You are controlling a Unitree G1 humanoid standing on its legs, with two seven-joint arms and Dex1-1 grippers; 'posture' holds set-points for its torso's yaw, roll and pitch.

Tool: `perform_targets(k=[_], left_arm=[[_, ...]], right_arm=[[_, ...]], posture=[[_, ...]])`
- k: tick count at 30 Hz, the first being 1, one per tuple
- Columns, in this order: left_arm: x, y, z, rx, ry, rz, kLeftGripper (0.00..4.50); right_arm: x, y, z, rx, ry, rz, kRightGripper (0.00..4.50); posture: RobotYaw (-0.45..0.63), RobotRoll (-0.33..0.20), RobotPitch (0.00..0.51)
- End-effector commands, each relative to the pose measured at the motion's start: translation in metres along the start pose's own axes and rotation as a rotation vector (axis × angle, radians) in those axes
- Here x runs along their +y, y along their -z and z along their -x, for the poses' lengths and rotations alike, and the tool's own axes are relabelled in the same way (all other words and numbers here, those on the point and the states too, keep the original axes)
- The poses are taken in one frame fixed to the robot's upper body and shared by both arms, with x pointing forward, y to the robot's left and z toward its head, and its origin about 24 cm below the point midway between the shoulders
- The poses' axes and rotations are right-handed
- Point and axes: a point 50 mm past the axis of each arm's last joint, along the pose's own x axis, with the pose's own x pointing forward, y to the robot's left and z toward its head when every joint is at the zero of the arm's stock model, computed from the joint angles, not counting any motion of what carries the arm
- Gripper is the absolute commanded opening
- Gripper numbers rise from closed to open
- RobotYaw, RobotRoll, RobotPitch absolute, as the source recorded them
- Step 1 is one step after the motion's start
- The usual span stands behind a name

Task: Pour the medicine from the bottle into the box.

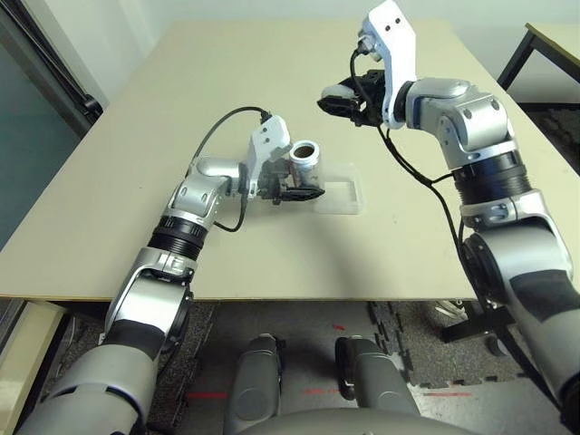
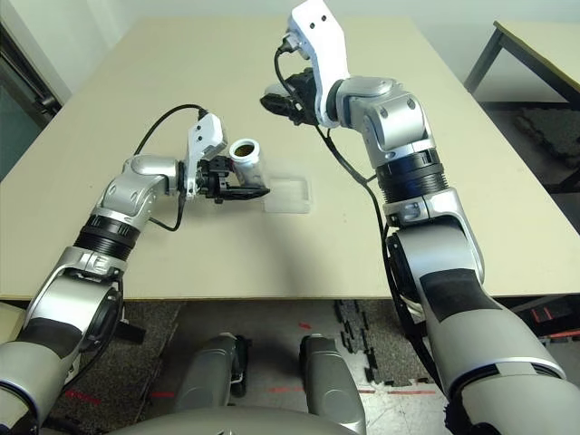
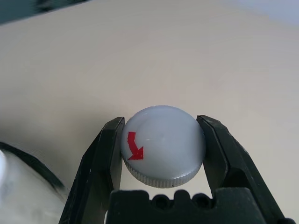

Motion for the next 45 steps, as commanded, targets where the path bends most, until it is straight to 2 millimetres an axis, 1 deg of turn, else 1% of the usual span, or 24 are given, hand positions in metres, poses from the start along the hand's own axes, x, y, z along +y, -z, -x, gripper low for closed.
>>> perform_targets(k=[1, 4, 7, 10, 13, 15, 18, 23, 30, 39, 42, 44, 45], left_arm=[[0.02, -0.007, 0.007, -0.039, -0.171, 0.002, 2.72], [0.035, -0.004, 0.012, -0.058, -0.347, 0.029, 2.72], [0.048, -0.002, 0.018, -0.089, -0.517, 0.073, 2.72], [0.06, -0.003, 0.025, -0.152, -0.679, 0.142, 2.72], [0.069, -0.004, 0.033, -0.191, -0.827, 0.194, 2.72], [0.071, -0.001, 0.035, -0.191, -0.882, 0.204, 2.72], [0.073, 0.005, 0.038, -0.197, -0.96, 0.231, 2.72], [0.067, 0.024, 0.037, -0.158, -1.024, 0.25, 2.72], [0.059, 0.047, 0.035, -0.085, -1.055, 0.26, 2.72], [0.058, 0.05, 0.033, -0.042, -1.068, 0.237, 2.72], [0.058, 0.05, 0.034, -0.039, -1.071, 0.233, 2.72], [0.059, 0.048, 0.033, -0.037, -1.066, 0.223, 2.72], [0.058, 0.048, 0.033, -0.037, -1.065, 0.223, 2.72]], right_arm=[[-0.016, 0.021, 0.003, 0.011, 0.136, -0.06, 2.59], [-0.031, 0.041, 0.01, 0.021, 0.266, -0.093, 2.59], [-0.038, 0.064, 0.015, 0.046, 0.338, -0.117, 2.59], [-0.04, 0.085, 0.018, 0.066, 0.388, -0.149, 2.59], [-0.038, 0.115, 0.022, 0.108, 0.428, -0.204, 2.59], [-0.038, 0.127, 0.023, 0.115, 0.454, -0.225, 2.59], [-0.039, 0.139, 0.024, 0.119, 0.493, -0.254, 2.59], [-0.038, 0.157, 0.025, 0.141, 0.539, -0.278, 2.59], [-0.036, 0.171, 0.026, 0.191, 0.562, -0.283, 2.59], [-0.032, 0.181, 0.026, 0.247, 0.547, -0.323, 2.59], [-0.03, 0.182, 0.025, 0.26, 0.53, -0.308, 2.59], [-0.03, 0.184, 0.026, 0.278, 0.522, -0.305, 3.32], [-0.03, 0.184, 0.027, 0.28, 0.524, -0.307, 3.59]], posture=[[0.06, 0.0, 0.087], [0.07, 0.0, 0.084], [0.08, 0.0, 0.083], [0.08, 0.0, 0.082], [0.09, 0.0, 0.081], [0.09, 0.0, 0.078], [0.09, 0.0, 0.075], [0.09, 0.0, 0.07], [0.1, 0.0, 0.064], [0.11, 0.0, 0.054], [0.1, 0.0, 0.052], [0.1, 0.0, 0.052], [0.09, 0.0, 0.052]])
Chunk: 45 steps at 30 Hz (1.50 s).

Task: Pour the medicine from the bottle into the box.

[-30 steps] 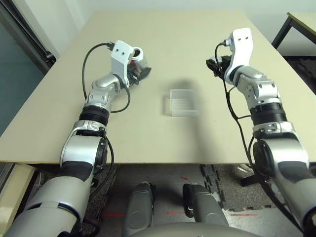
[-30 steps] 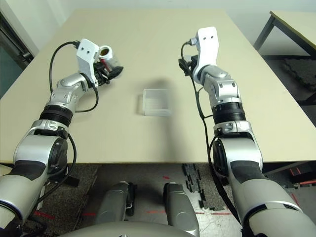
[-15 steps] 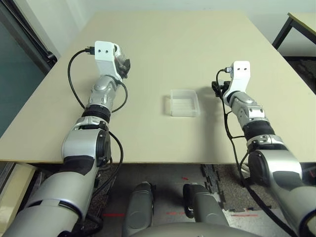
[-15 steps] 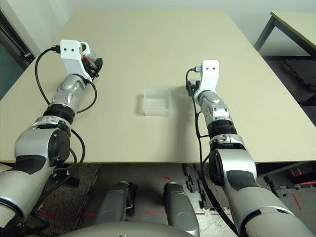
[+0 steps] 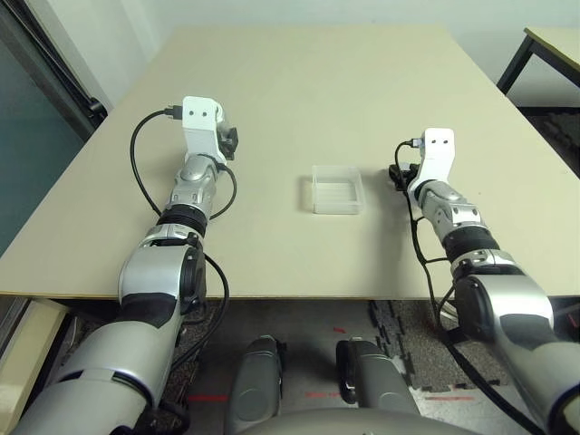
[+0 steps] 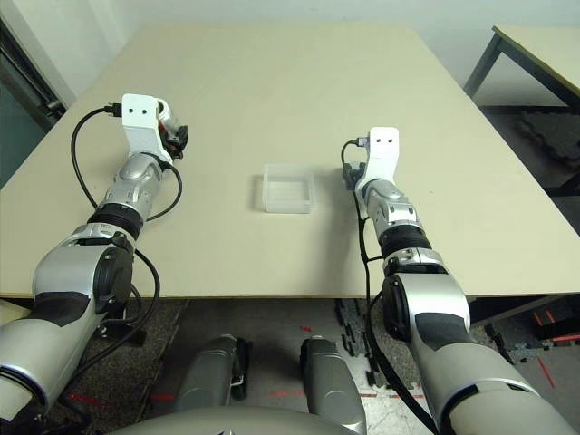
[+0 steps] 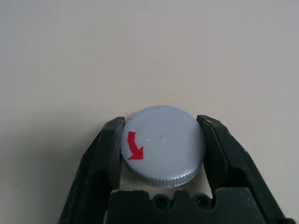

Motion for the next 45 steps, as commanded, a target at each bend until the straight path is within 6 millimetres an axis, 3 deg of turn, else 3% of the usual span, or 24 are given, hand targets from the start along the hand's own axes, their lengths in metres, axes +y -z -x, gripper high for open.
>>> perform_targets(k=[1, 3, 11, 15, 23, 30, 38, 45], left_arm=[[-0.002, 0.004, 0.0, 0.016, 0.007, -0.023, 2.72], [-0.003, 0.006, 0.001, 0.022, 0.01, -0.024, 2.72], [-0.007, 0.01, 0.0, 0.067, 0.035, -0.079, 2.72], [-0.012, 0.005, -0.002, 0.094, 0.085, -0.204, 2.72], [-0.031, -0.031, -0.011, -0.005, 0.195, -0.552, 2.72], [-0.067, -0.062, -0.014, -0.146, 0.324, -1.013, 2.72], [-0.104, -0.073, -0.01, -0.323, 0.434, -1.604, 2.72], [-0.119, -0.082, -0.009, -0.52, 0.414, -2.087, 2.72]], right_arm=[[-0.001, 0.005, 0.0, 0.033, -0.001, 0.01, 3.9], [-0.003, 0.003, 0.001, 0.025, 0.003, 0.007, 4.5], [-0.013, -0.023, 0.014, -0.036, -0.025, 0.073, 4.5], [-0.02, -0.032, 0.043, -0.016, -0.096, 0.148, 4.5], [-0.006, -0.017, 0.102, 0.173, -0.379, 0.333, 4.5], [0.022, -0.017, 0.111, 0.193, -0.52, 0.389, 4.5], [0.044, -0.015, 0.108, 0.202, -0.607, 0.431, 4.5], [0.056, -0.015, 0.103, 0.186, -0.625, 0.426, 4.5]], posture=[[0.09, 0.0, 0.051], [0.08, 0.0, 0.051], [0.06, 0.0, 0.061], [0.04, 0.0, 0.073], [-0.01, 0.0, 0.09], [-0.04, 0.0, 0.094], [-0.04, 0.0, 0.091], [-0.03, 0.0, 0.084]])
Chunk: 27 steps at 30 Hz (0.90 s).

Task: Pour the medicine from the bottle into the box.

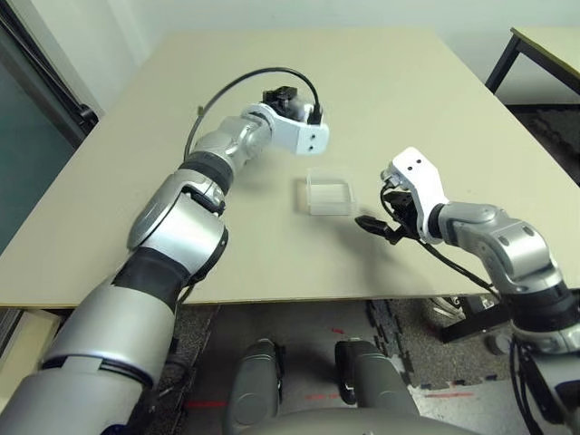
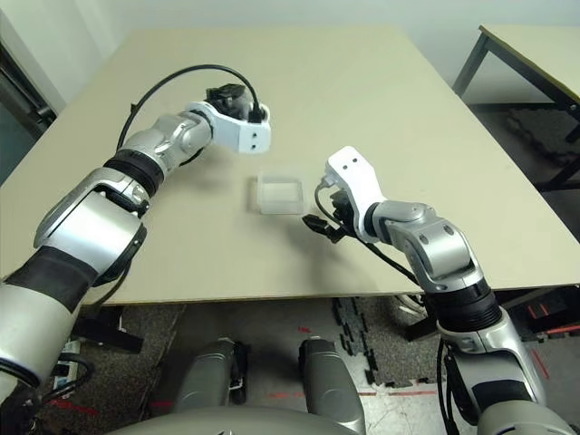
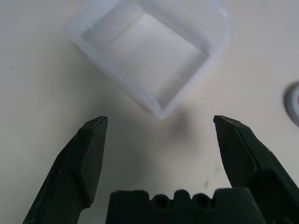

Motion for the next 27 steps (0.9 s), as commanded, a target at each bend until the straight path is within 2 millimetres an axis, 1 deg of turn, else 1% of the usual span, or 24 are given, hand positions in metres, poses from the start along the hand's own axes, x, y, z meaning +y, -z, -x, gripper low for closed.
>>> perform_targets(k=[1, 5, 8, 13, 20, 23, 27], left_arm=[[0.01, -0.004, -0.002, -0.034, -0.029, -0.249, 2.72], [0.013, -0.011, -0.004, -0.082, -0.054, -0.418, 2.72], [0.013, -0.019, -0.006, -0.116, -0.071, -0.484, 2.72], [0.009, -0.028, -0.008, -0.149, -0.077, -0.483, 2.72], [0.005, -0.028, -0.008, -0.15, -0.073, -0.514, 2.72], [0.004, -0.029, -0.009, -0.155, -0.076, -0.561, 2.72], [0.004, -0.036, -0.01, -0.189, -0.11, -0.676, 2.72]], right_arm=[[0.003, -0.004, -0.006, -0.01, -0.005, 0.003, 4.5], [0.006, -0.007, -0.012, -0.021, -0.017, 0.002, 4.5], [0.007, -0.008, -0.015, -0.028, -0.02, -0.002, 4.5], [0.006, -0.01, -0.017, -0.043, -0.012, -0.008, 4.5], [0.004, -0.009, -0.017, -0.047, 0.001, -0.017, 4.5], [0.003, -0.009, -0.017, -0.047, 0.004, -0.02, 4.5], [0.003, -0.01, -0.018, -0.047, 0.002, -0.023, 4.5]], posture=[[-0.03, 0.0, 0.086], [-0.03, 0.0, 0.086], [-0.02, 0.0, 0.085], [-0.03, 0.0, 0.083], [-0.04, 0.0, 0.082], [-0.03, 0.0, 0.083], [-0.03, 0.0, 0.084]])
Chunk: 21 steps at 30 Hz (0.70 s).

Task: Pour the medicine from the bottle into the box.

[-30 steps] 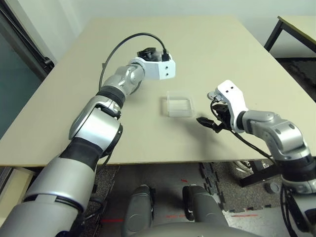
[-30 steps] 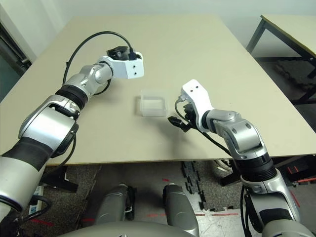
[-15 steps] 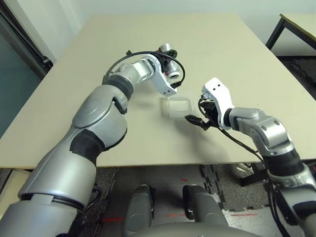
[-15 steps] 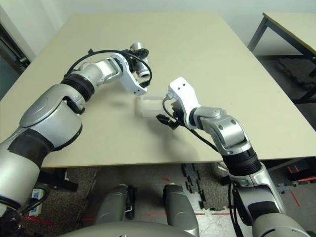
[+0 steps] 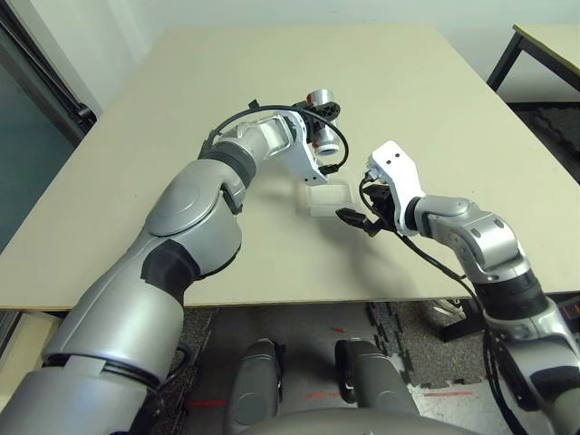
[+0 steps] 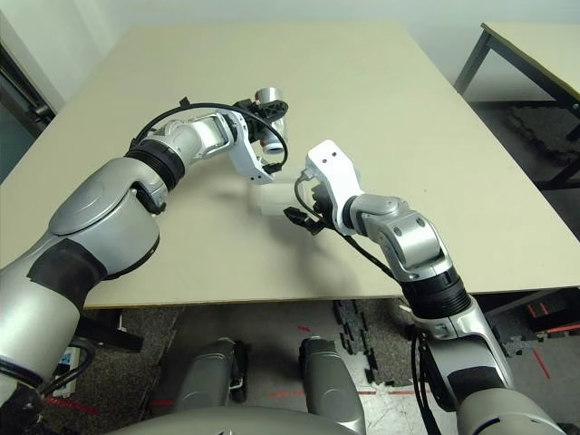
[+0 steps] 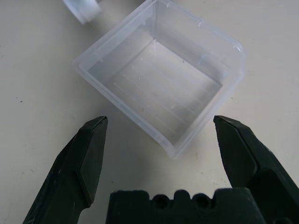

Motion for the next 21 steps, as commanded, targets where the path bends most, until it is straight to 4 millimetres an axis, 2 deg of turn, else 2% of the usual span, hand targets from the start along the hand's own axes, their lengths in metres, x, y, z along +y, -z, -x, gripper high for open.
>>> perform_targets(k=[1, 6, 11, 16, 19, 21], left_arm=[[0.004, -0.004, -0.002, -0.028, -0.039, -0.098, 2.72], [0.009, -0.014, -0.006, -0.062, -0.105, -0.126, 2.72], [0.007, -0.014, -0.005, -0.053, -0.095, -0.078, 2.72], [0.006, 0.002, -0.001, 0.089, -0.065, 0.42, 2.72], [-0.001, 0.021, 0.005, 0.222, -0.057, 0.842, 2.72], [-0.012, 0.031, 0.012, 0.308, -0.052, 1.152, 2.72]], right_arm=[[-0.002, -0.001, -0.001, -0.002, 0.013, -0.001, 4.5], [-0.002, -0.001, -0.002, -0.006, 0.016, -0.007, 4.5], [-0.002, -0.001, -0.002, -0.007, 0.018, -0.009, 4.5], [-0.002, -0.001, -0.003, -0.009, 0.018, -0.009, 4.5], [-0.004, -0.002, -0.002, -0.003, 0.013, -0.001, 4.5], [-0.004, -0.001, -0.001, 0.002, 0.008, 0.005, 4.5]], posture=[[-0.03, 0.0, 0.085], [-0.03, 0.0, 0.085], [-0.03, 0.0, 0.082], [-0.02, 0.0, 0.078], [-0.02, 0.0, 0.078], [-0.01, 0.0, 0.073]])
